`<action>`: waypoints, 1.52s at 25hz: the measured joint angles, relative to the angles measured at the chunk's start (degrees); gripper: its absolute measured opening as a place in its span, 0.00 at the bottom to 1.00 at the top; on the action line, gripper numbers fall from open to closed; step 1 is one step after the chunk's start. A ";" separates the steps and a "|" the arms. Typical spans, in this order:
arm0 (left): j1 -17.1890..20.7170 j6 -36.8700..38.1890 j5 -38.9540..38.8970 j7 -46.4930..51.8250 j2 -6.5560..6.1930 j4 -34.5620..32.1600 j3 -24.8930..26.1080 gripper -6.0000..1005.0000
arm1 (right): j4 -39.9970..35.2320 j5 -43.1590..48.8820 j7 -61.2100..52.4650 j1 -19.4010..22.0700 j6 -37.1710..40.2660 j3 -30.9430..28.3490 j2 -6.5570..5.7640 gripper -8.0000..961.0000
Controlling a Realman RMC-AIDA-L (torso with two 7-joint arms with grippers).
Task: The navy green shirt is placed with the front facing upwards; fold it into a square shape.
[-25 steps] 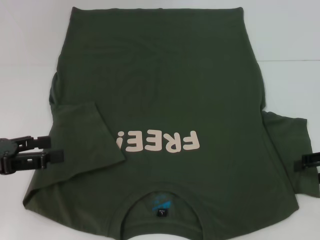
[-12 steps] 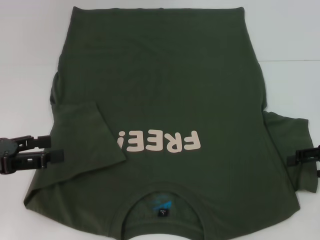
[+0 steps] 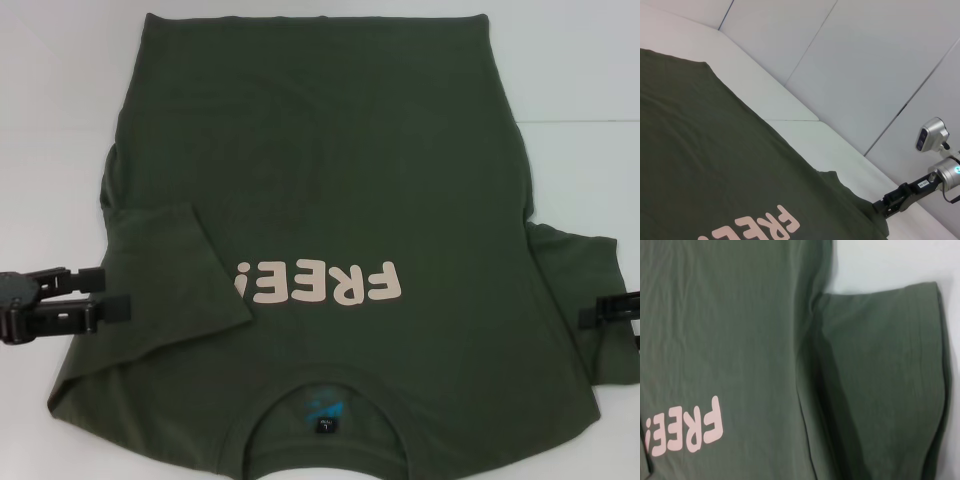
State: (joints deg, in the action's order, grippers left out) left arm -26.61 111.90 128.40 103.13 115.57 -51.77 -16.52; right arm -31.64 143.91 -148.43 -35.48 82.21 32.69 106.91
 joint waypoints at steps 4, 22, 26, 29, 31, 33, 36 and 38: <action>-0.16 -0.02 0.00 0.01 0.00 0.00 0.00 0.96 | -0.03 0.32 -0.58 -0.01 -0.20 0.22 -0.08 0.83; -0.22 -0.10 0.01 -0.10 0.00 0.18 0.00 0.96 | -0.08 0.49 -0.27 0.04 -0.36 0.55 -0.29 0.10; -0.37 -0.10 0.01 -0.01 0.00 0.18 0.00 0.96 | -0.09 0.50 0.19 0.09 -0.01 0.55 -0.40 0.03; -0.44 -0.15 0.01 0.00 0.00 0.21 0.00 0.96 | -0.09 0.49 0.23 0.24 -0.02 0.43 -0.41 0.01; -0.51 -0.15 0.01 0.01 0.00 0.50 0.08 0.96 | -0.39 0.32 0.26 0.49 -0.04 0.12 -0.42 0.01; -0.59 -0.09 0.01 0.08 -0.02 0.66 0.22 0.96 | -0.74 0.06 0.55 0.71 -0.01 -0.43 -0.57 0.01; -0.80 -0.03 0.00 0.71 -0.08 0.70 0.38 0.96 | -0.86 -0.01 1.93 0.84 0.32 -2.08 -0.95 0.01; -1.06 0.03 -0.53 2.04 -0.09 0.74 0.17 0.96 | -0.87 -0.03 3.38 1.09 0.51 -3.52 -1.31 0.01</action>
State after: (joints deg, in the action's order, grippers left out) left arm -27.68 111.93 127.87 105.16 115.47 -51.02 -16.36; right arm -32.52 143.89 -145.05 -34.39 82.73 29.17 105.60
